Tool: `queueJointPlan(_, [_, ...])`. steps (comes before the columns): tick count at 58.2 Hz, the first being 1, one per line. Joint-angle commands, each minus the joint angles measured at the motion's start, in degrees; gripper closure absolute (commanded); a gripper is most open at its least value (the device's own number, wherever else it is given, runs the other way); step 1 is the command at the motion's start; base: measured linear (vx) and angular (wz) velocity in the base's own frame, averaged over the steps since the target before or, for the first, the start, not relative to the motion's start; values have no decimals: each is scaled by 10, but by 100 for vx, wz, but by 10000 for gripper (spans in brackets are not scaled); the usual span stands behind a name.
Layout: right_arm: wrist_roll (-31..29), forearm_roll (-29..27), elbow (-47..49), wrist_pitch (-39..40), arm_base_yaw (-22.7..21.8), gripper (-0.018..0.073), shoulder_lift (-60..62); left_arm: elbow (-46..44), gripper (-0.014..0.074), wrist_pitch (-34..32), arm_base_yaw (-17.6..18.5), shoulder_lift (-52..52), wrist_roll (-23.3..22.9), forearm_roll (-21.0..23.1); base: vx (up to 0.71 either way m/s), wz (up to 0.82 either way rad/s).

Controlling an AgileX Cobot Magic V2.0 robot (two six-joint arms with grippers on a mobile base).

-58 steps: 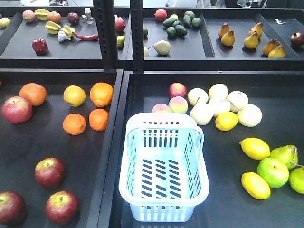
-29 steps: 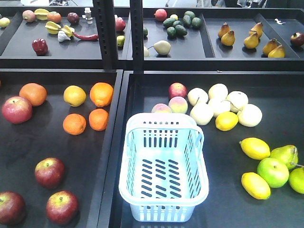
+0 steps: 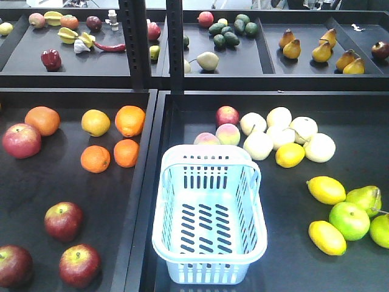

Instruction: Pick three apples into basket with both arms

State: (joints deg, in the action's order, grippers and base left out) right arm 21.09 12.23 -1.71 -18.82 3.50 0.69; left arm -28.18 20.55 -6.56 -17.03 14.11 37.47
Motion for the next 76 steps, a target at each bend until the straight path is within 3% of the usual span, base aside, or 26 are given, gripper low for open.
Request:
queueJointPlan(1, [-1, 4, -7, 42, -2, 564, 6, -41, 602, -20, -2, -37, 4, 10, 0, 0])
queueJointPlan(12, [-1, 4, -7, 42, -2, 564, 6, -90, 602, 17, -2, -89, 18, 9, 0, 0])
queueJointPlan(23, [-1, 4, -7, 42, -2, 564, 6, -161, 602, 94, -2, -154, 121, 25, 0, 0])
queueJointPlan(34, [-1, 4, -7, 42, -2, 564, 6, -211, 602, 141, -2, -229, 223, 116, 0, 0])
queueJointPlan(45, [-1, 4, -7, 42, -2, 564, 6, -240, 578, 194, -2, -294, 344, 249, 0, 0])
queueJointPlan(51, [-1, 4, -7, 42, -2, 564, 6, -253, 524, 226, -2, -333, 397, 322, 0, 0])
queueJointPlan(58, [-1, 4, -7, 42, -2, 564, 6, -286, 416, 274, -2, -383, 431, 362, 0, 0])
queueJointPlan(68, [-1, 4, -7, 42, -2, 564, 6, -356, 223, 322, 0, -461, 438, 369, 0, 0])
queueJointPlan(76, [-1, 4, -7, 42, -2, 564, 6, -423, 131, 344, 35, -530, 438, 368, 0, 0])
